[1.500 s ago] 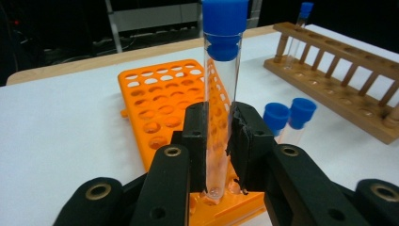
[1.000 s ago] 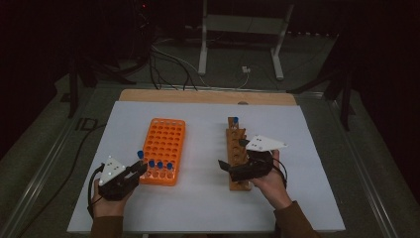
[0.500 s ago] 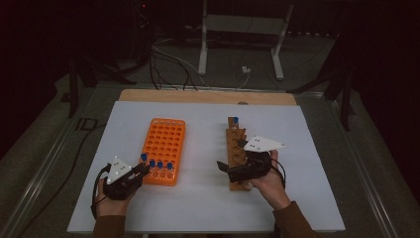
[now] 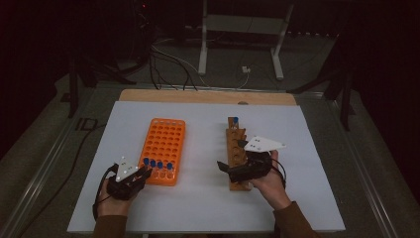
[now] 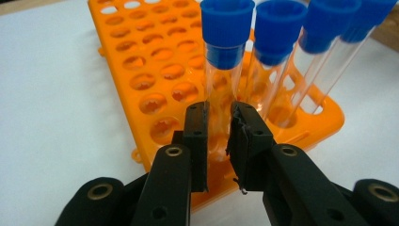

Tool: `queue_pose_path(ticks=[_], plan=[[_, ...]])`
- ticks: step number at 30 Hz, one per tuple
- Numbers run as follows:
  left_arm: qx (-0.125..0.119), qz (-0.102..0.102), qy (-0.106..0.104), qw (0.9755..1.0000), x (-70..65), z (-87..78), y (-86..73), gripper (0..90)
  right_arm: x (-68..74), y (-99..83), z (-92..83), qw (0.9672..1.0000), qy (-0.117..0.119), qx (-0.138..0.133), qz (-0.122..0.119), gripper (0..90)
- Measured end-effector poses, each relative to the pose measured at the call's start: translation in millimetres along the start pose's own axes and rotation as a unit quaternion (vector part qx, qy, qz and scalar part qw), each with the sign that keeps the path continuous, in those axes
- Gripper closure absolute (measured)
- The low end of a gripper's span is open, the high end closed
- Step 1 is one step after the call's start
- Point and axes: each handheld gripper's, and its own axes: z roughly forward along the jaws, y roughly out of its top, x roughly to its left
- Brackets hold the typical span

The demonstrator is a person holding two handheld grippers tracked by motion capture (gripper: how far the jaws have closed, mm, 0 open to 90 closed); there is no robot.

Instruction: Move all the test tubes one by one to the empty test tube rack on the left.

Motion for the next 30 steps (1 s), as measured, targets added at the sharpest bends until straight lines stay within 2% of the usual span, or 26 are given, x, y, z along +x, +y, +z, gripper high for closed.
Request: queue_pose_path(ticks=[15, 18, 23, 30], plan=[[0.007, -0.006, -0.005, 0.9999, 0.3, -3.3, -1.0, 77.2, 0.9, -1.6, 2.9, 1.0000, 0.003, 0.005, -0.001, 0.8], [0.005, -0.013, -0.015, 0.9998, 1.2, -3.0, -1.3, 75.9, 1.7, -1.6, 3.7, 1.0000, 0.004, 0.006, -0.002, 0.8], [0.001, -0.022, -0.017, 0.9996, 1.5, -4.6, -1.4, 66.8, 1.4, -1.5, 3.8, 1.0000, 0.004, 0.005, -0.001, 0.8], [-0.030, -0.044, -0.022, 0.9983, 3.2, -13.1, -0.3, 47.7, 0.3, -1.5, 3.1, 1.0000, 0.002, 0.004, 0.001, 0.8]])
